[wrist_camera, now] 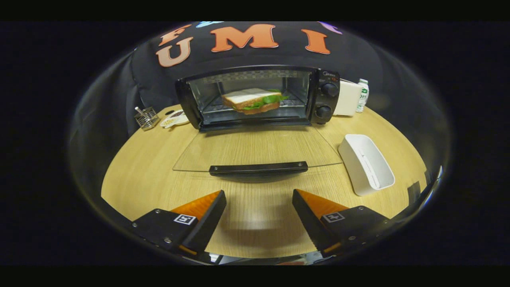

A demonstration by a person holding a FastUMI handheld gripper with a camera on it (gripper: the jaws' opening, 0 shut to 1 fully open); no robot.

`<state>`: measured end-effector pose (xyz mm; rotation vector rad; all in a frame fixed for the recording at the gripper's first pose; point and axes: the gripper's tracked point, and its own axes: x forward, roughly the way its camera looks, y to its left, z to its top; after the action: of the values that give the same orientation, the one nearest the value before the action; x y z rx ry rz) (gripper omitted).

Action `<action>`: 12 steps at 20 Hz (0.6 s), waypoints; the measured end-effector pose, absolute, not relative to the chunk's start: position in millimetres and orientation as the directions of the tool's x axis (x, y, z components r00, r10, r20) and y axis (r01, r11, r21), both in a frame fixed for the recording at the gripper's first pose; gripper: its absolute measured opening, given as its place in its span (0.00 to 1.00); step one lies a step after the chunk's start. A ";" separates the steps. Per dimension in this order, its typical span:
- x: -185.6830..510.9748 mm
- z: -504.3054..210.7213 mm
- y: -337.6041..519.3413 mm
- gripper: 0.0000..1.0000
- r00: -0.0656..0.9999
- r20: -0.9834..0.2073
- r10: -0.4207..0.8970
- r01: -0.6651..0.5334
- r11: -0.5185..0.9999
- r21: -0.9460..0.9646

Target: Open the toaster oven, put the food inside, and close the toaster oven door.

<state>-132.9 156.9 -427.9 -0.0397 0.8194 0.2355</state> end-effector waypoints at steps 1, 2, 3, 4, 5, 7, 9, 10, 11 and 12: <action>-128.5 -431.5 157.0 1.00 0.662 -0.726 0.187 -0.229 0.973 0.042; -124.4 -434.4 157.4 0.99 0.663 -0.726 0.183 -0.236 0.971 0.030; -119.7 -436.9 157.8 1.00 0.664 -0.725 0.180 -0.239 0.971 0.022; -116.4 -438.8 157.2 1.00 0.663 -0.727 0.178 -0.242 0.970 0.017; -112.4 -441.1 159.3 1.00 0.662 -0.728 0.178 -0.245 0.969 0.015; -107.8 -446.6 162.3 1.00 0.652 -0.736 0.181 -0.253 0.967 0.014; -103.4 -448.4 163.4 1.00 0.654 -0.736 0.178 -0.261 0.965 0.001; -101.7 -448.3 163.6 1.00 0.653 -0.737 0.176 -0.261 0.965 -0.001; -102.8 -447.1 162.9 1.00 0.646 -0.743 0.175 -0.257 0.966 0.003; -102.7 -444.0 163.0 1.00 0.647 -0.742 0.176 -0.256 0.967 0.006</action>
<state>-102.7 163.0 -444.0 -0.1025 0.8317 0.2465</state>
